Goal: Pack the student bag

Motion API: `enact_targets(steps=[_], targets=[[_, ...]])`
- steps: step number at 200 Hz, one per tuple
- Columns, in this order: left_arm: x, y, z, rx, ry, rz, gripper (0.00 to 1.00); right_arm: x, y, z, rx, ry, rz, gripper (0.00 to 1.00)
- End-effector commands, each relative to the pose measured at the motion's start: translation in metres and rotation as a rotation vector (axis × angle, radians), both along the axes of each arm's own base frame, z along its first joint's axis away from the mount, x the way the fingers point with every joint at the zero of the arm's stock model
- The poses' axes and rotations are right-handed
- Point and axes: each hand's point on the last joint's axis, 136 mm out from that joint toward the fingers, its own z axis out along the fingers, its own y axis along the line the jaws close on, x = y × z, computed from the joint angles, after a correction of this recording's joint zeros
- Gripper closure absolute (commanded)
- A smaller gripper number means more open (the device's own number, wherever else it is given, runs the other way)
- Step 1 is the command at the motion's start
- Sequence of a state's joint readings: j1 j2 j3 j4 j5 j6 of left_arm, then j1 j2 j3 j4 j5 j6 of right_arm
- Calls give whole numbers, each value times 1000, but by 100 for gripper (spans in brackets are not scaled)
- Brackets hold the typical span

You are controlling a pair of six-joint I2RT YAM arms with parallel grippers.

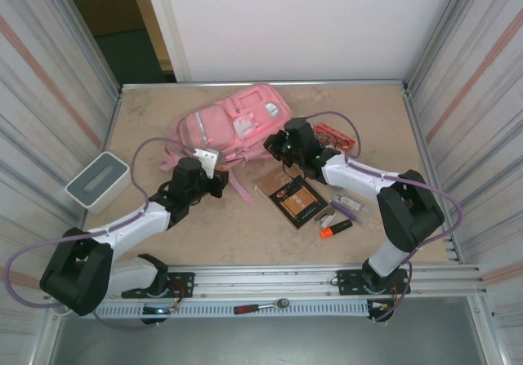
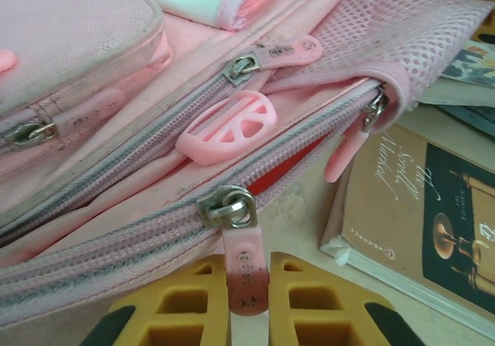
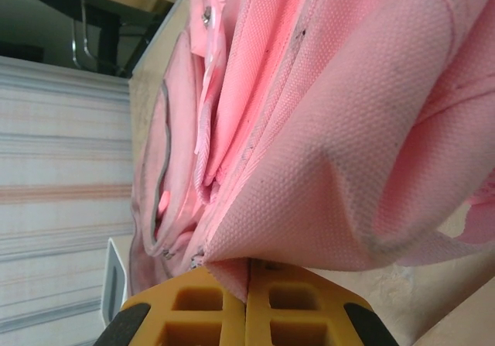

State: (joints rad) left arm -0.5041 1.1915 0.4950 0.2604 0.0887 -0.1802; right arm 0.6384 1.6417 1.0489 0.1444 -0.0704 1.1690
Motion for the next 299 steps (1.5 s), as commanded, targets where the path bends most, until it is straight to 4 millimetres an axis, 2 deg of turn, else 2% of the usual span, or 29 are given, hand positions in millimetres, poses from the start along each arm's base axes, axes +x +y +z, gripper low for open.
enact_targets(steps=[1, 26, 90, 135, 184, 221, 238, 259, 281, 299], targets=[[-4, -6, 11, -33, -44, -31, 100, 12, 9, 27, 50, -63, 17, 100], [-3, 5, 7, -12, -50, 29, 100, 13, 7, 26, 43, -63, 10, 100], [-6, 57, -22, 20, 92, 266, 100, 19, -14, 11, -16, -30, 31, 100], [-11, 74, -38, 69, 199, 363, 100, 30, -15, -3, -36, 16, 120, 100], [-18, 56, -37, 15, 240, 269, 100, 51, -5, -13, -97, 23, 194, 100], [-23, 18, -24, -70, 262, 86, 100, 82, -19, -26, -164, 19, 190, 95], [-19, 1, -15, -67, 250, 59, 100, 99, -24, -27, -183, 18, 202, 89], [-10, -11, -8, -74, 242, 58, 100, 110, -28, -22, -217, 28, 257, 73], [-3, -20, -10, -68, 257, 55, 100, 102, -37, -15, -278, 30, 282, 56], [0, -23, -13, -64, 256, 61, 100, 84, -46, -11, -307, 39, 290, 46]])
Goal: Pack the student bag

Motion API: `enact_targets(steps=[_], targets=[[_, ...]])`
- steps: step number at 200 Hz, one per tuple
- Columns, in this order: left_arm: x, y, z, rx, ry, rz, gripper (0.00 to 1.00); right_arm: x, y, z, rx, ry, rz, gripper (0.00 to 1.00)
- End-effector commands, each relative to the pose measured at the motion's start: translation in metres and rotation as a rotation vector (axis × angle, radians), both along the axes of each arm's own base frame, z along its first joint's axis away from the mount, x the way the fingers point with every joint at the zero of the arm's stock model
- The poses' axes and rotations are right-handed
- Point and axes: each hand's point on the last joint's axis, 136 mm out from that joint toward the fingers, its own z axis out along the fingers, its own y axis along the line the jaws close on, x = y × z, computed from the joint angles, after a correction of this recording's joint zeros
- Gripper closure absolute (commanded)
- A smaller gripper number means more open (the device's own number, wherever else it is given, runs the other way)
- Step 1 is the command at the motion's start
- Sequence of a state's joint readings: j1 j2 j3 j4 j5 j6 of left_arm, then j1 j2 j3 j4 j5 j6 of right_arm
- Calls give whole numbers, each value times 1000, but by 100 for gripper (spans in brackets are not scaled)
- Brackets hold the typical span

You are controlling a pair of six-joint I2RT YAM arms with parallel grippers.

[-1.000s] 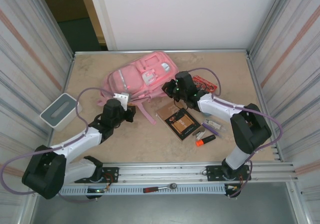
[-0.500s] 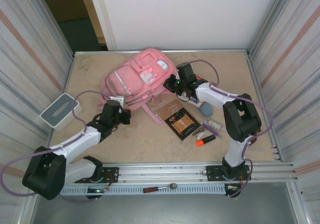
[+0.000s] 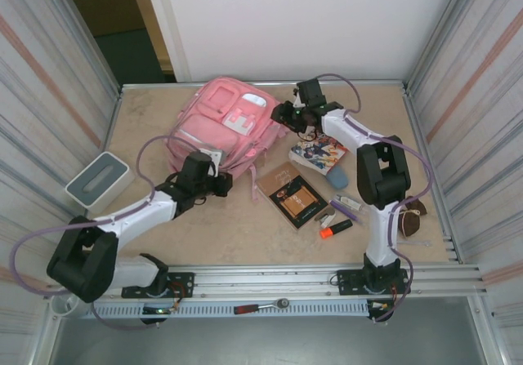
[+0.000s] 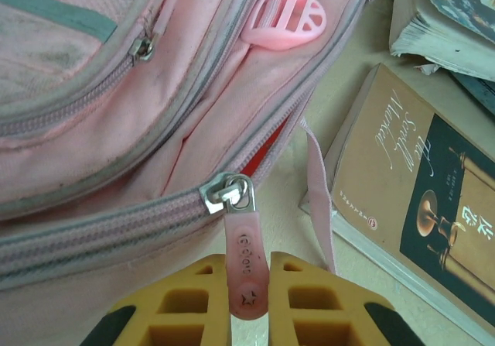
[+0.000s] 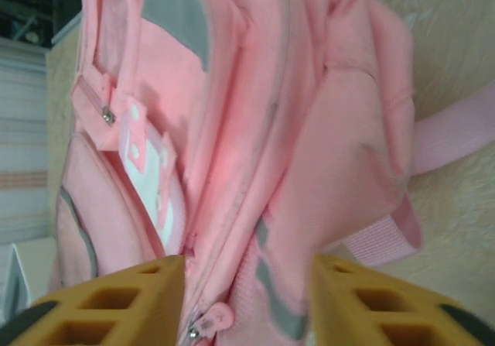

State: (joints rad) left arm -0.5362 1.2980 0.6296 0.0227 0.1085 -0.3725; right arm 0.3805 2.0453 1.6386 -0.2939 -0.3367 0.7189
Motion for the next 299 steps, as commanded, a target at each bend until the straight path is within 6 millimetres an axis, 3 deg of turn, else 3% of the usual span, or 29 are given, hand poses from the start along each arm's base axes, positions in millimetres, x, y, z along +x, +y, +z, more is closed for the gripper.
enact_targets(steps=[1, 26, 49, 75, 109, 145, 180, 198, 215, 264, 283, 299], targets=[[8, -11, 13, -31, -25, 2, 100, -30, -5, 15, -66, -3, 71, 46], [8, -13, 9, -27, -19, 1, 100, -71, 8, 11, -20, 23, 93, 31], [7, -14, 7, -25, -25, 0, 100, -109, 32, -4, 37, 77, 94, 27], [5, -16, 5, -23, -24, -7, 100, -126, 57, -21, 108, 133, 69, 21], [3, -17, 4, -19, -27, -15, 100, -119, 82, -38, 154, 173, 29, 23], [1, -16, 3, -12, -35, -15, 100, -108, 93, -57, 146, 189, -13, 36], [-3, -10, 0, 29, -42, -22, 100, -92, 85, -58, 154, 159, -56, 72], [-2, 6, -5, 99, -41, 25, 100, -86, 76, -51, 151, 138, -63, 88], [-3, 25, -8, 157, -35, 80, 100, -82, 61, -46, 137, 121, -72, 97], [-5, 73, -21, 185, 26, 220, 100, -68, 28, -29, 127, 100, -43, 99], [-7, 76, -18, 191, 16, 214, 100, -61, 19, -24, 112, 95, -16, 99], [-8, 68, -14, 159, 7, 173, 100, -56, 17, -22, 89, 92, 9, 96]])
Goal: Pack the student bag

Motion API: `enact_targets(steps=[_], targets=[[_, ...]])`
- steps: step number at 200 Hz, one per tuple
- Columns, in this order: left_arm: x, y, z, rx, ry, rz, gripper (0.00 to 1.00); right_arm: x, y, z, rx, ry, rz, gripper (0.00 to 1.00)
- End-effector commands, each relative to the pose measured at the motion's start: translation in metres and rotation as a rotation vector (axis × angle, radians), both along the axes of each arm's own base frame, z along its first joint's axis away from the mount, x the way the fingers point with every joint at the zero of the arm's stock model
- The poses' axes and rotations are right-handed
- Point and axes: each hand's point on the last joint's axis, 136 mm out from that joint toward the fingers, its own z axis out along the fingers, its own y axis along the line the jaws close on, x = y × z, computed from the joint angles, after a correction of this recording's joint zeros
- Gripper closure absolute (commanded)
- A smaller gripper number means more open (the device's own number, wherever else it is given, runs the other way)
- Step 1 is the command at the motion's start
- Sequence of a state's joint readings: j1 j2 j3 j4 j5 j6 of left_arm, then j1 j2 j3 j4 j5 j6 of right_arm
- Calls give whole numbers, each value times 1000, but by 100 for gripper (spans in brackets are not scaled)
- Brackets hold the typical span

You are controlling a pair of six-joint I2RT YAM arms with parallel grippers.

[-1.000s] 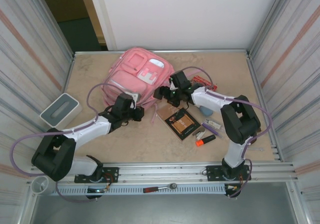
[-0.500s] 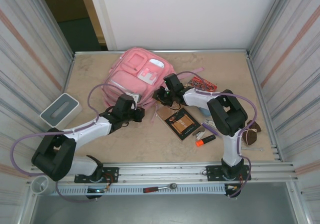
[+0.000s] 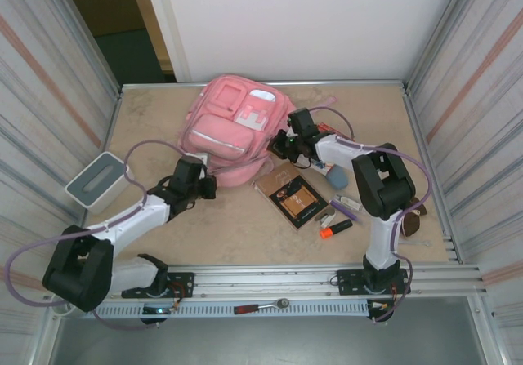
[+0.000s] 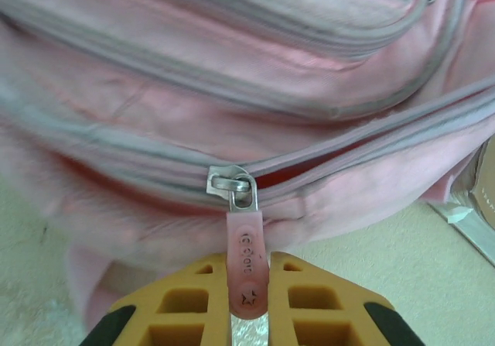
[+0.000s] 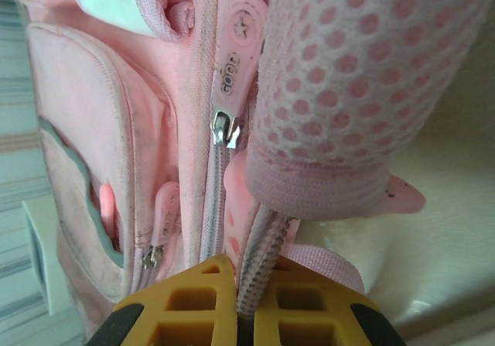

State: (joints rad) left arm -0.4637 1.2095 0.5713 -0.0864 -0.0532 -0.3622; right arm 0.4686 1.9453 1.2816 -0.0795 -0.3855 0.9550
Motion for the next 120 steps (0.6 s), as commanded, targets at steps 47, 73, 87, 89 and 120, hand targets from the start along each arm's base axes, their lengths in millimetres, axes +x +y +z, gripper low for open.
enact_targets(steps=[47, 73, 87, 89, 120], targets=[[-6, -31, 23, -144, -23, -146, 100, 18, -31, 50, -139, -158, 120, 68], [-7, -48, 35, -175, -41, -188, 100, -12, -29, 54, -117, -134, 118, 45], [-7, -56, 38, -182, -44, -202, 100, -36, -16, 50, -66, -96, 114, 37], [-7, -57, 38, -181, -44, -205, 100, -39, -14, 51, -59, -94, 112, 36], [-8, -68, 40, -182, -46, -225, 100, -82, 23, 42, 6, -48, 83, 24]])
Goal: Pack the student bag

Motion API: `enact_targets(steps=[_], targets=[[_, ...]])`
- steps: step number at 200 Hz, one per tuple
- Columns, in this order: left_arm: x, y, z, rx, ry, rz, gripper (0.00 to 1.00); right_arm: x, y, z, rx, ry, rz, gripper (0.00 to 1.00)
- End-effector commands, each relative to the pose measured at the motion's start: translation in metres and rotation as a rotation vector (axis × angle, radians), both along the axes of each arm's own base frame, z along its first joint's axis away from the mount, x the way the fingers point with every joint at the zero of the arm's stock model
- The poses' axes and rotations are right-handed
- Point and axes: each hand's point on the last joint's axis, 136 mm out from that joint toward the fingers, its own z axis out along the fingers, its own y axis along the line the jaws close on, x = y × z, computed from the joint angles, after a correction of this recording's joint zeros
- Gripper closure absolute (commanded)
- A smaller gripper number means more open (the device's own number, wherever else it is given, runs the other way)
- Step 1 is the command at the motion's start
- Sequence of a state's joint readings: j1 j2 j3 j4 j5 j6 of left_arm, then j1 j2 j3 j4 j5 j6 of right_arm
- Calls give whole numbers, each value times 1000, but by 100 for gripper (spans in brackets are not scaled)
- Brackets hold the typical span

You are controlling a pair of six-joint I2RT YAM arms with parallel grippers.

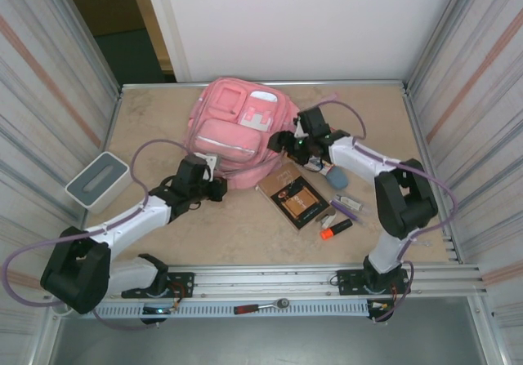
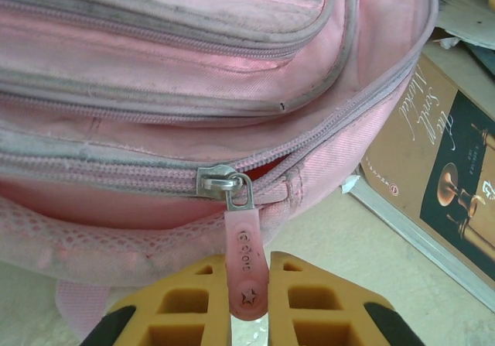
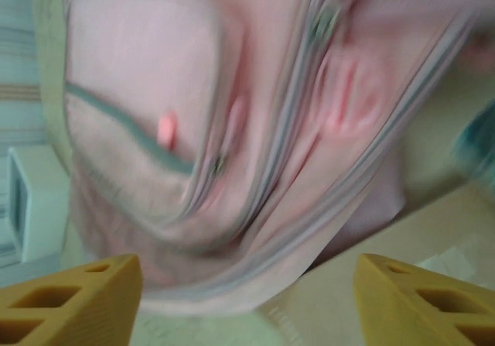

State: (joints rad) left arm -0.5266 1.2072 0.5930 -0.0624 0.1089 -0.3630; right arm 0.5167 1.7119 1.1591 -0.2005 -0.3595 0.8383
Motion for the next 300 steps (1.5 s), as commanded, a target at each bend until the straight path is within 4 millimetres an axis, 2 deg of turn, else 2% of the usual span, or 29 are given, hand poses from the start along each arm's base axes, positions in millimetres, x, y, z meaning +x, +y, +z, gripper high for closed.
enact_targets(steps=[1, 21, 48, 85, 97, 112, 146, 169, 189, 203, 223, 247, 280, 300], targets=[[7, -21, 25, -63, -56, -44, 100, -28, 33, 3, 73, 31, -26, 23], [5, -25, 24, -57, -56, -60, 100, -37, 56, -3, 84, 43, -29, 23], [3, -26, 21, -43, -55, -67, 100, -32, 77, -15, 76, 51, -37, 25], [0, -21, 19, -19, -63, -62, 100, -13, 84, -29, 69, 51, -72, 35], [0, -20, 17, -8, -63, -60, 100, -7, 85, -29, 67, 50, -73, 44], [-1, -17, 16, 6, -62, -56, 100, -2, 86, -29, 58, 42, -65, 60], [2, -3, 13, 49, -76, -6, 100, 6, 75, -32, 23, 30, -29, 90], [4, 7, 12, 45, -70, 31, 100, 8, 67, -33, -4, 41, 34, 100], [3, 8, 13, 39, -72, 20, 100, 6, 59, -30, -14, 54, 71, 100], [1, 4, 14, 20, -71, -1, 100, 2, 62, -23, 37, 70, 79, 92], [1, -1, 14, -4, -72, -14, 100, -3, 73, -5, 98, 44, 105, 74], [1, -2, 14, -9, -73, -16, 100, -7, 70, 2, -33, -78, 236, 50], [0, -1, 14, -7, -75, -21, 100, -15, 53, 6, -195, -313, 539, 24], [0, 0, 15, -17, -75, -22, 100, -20, 43, 3, -289, -402, 689, 19]])
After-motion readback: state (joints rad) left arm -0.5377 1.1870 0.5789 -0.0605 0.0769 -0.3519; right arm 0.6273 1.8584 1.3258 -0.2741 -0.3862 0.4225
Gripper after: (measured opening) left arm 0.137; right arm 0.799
